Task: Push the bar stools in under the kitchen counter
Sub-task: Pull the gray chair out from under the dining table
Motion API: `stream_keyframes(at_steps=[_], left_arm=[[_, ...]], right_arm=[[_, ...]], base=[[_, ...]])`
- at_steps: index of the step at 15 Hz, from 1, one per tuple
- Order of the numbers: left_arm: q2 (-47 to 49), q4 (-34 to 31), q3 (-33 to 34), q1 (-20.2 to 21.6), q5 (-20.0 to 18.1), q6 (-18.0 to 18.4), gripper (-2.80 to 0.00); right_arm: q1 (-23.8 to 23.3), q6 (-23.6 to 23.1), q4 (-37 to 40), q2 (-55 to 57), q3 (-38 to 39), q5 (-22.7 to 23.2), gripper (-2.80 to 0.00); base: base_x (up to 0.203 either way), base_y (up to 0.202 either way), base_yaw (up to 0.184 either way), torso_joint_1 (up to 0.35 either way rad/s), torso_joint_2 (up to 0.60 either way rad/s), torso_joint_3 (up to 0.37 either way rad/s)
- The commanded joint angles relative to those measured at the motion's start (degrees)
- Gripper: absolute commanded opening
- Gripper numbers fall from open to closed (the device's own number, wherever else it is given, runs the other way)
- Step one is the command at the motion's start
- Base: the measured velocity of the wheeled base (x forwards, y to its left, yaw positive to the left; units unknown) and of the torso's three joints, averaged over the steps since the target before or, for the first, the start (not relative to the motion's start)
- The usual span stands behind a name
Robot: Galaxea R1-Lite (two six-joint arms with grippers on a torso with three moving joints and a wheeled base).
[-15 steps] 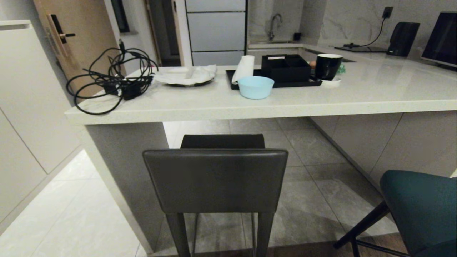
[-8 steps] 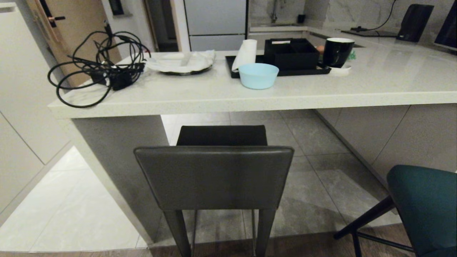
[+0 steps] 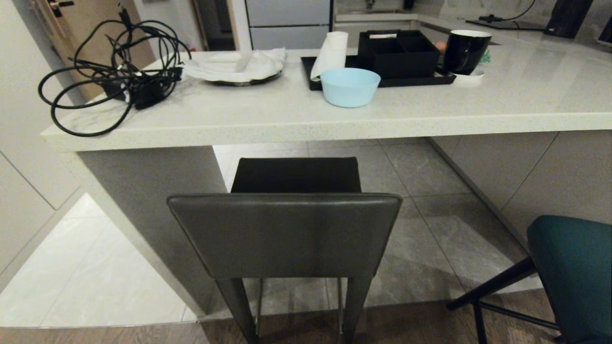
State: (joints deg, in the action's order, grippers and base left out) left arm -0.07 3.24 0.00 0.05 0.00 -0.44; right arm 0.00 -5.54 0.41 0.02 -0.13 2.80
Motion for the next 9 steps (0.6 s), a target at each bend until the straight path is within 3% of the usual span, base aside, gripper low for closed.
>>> stream_keyframes(at_steps=[1, 6, 7, 8, 9], left_arm=[[-0.01, 0.10, 1.05, 0.04, 0.02, 0.35, -2.80], [-0.01, 0.10, 1.05, 0.04, 0.09, 0.00, -2.80], [-0.01, 0.10, 1.05, 0.04, 0.09, -0.09, 0.00], [-0.01, 0.10, 1.05, 0.04, 0.00, -0.09, 0.00], [-0.01, 0.01, 1.05, 0.04, 0.09, -0.09, 0.00]], right_arm=[[0.00, -0.08, 0.02, -0.11, 0.05, 0.01, -2.80], [0.00, 2.99, -0.18, -0.11, 0.05, -1.52, -2.80], [0.00, 3.69, -0.24, -0.02, 0.01, -1.96, -2.80], [0.00, 3.78, -0.24, -0.11, 0.05, -2.28, -0.74], [0.00, 3.63, -0.24, -0.03, 0.05, -2.28, 0.00]], base=[[0.000, 0.000, 0.000, 0.000, 0.00, 0.000], [0.000, 0.000, 0.000, 0.000, 0.00, 0.000], [0.000, 0.000, 0.000, 0.000, 0.00, 0.000], [0.000, 0.000, 0.000, 0.000, 0.00, 0.000], [0.000, 0.000, 0.000, 0.000, 0.00, 0.000]])
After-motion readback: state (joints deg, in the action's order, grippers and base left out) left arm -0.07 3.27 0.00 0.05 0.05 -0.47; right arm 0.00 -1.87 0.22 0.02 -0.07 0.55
